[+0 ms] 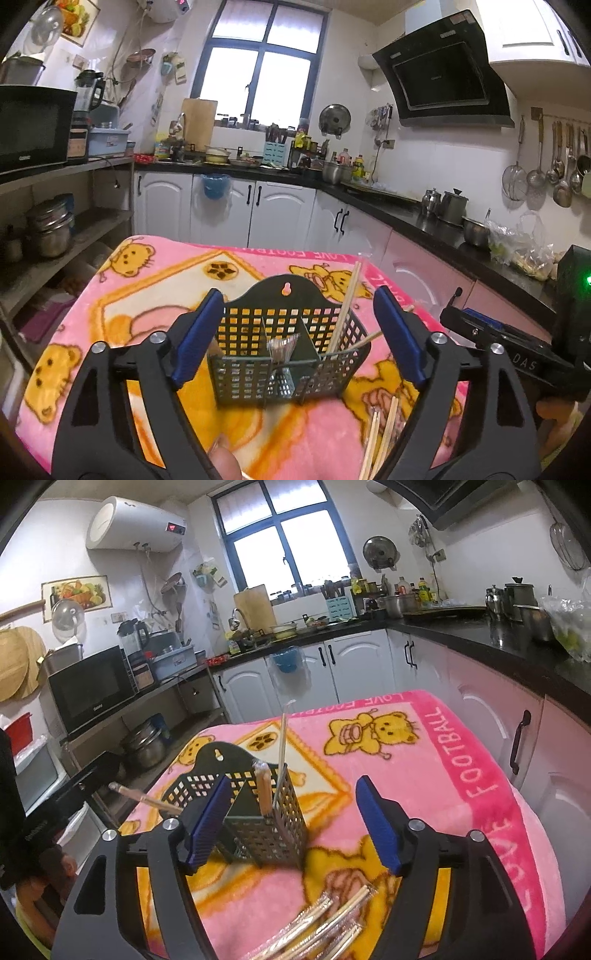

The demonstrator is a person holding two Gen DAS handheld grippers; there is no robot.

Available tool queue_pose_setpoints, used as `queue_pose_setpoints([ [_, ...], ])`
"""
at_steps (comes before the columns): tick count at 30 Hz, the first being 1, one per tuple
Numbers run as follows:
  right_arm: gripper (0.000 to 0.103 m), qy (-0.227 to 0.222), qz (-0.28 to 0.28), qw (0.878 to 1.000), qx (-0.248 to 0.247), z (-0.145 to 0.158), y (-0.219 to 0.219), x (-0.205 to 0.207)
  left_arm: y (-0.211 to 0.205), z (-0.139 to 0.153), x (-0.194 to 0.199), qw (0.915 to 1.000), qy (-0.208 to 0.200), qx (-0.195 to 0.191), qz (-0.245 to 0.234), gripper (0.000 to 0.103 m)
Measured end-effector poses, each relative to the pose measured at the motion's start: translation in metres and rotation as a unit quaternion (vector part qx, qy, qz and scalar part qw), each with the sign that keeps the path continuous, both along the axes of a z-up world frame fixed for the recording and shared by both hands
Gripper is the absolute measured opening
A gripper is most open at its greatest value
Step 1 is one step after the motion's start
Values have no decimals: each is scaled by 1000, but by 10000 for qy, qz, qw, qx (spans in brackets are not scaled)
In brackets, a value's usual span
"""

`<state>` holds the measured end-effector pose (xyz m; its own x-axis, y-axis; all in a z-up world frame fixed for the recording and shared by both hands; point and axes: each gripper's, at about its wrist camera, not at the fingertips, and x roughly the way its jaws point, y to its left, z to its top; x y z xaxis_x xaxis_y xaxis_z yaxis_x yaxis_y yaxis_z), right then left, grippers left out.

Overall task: Organize utensils
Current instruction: 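Withdraw both open tools from the caddy toward the chopstick pile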

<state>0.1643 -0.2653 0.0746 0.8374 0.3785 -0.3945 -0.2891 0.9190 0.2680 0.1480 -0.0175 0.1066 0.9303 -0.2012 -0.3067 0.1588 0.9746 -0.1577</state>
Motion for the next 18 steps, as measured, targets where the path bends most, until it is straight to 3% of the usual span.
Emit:
queue_pose_setpoints([
  [8, 70, 140, 36, 9999, -27, -8, -5, -9, 7, -11, -15, 9997, 173, -95, 123, 92],
  [18, 70, 242, 109, 9996, -67, -14, -7, -20, 15, -17, -25, 9991, 304, -208, 230, 92],
])
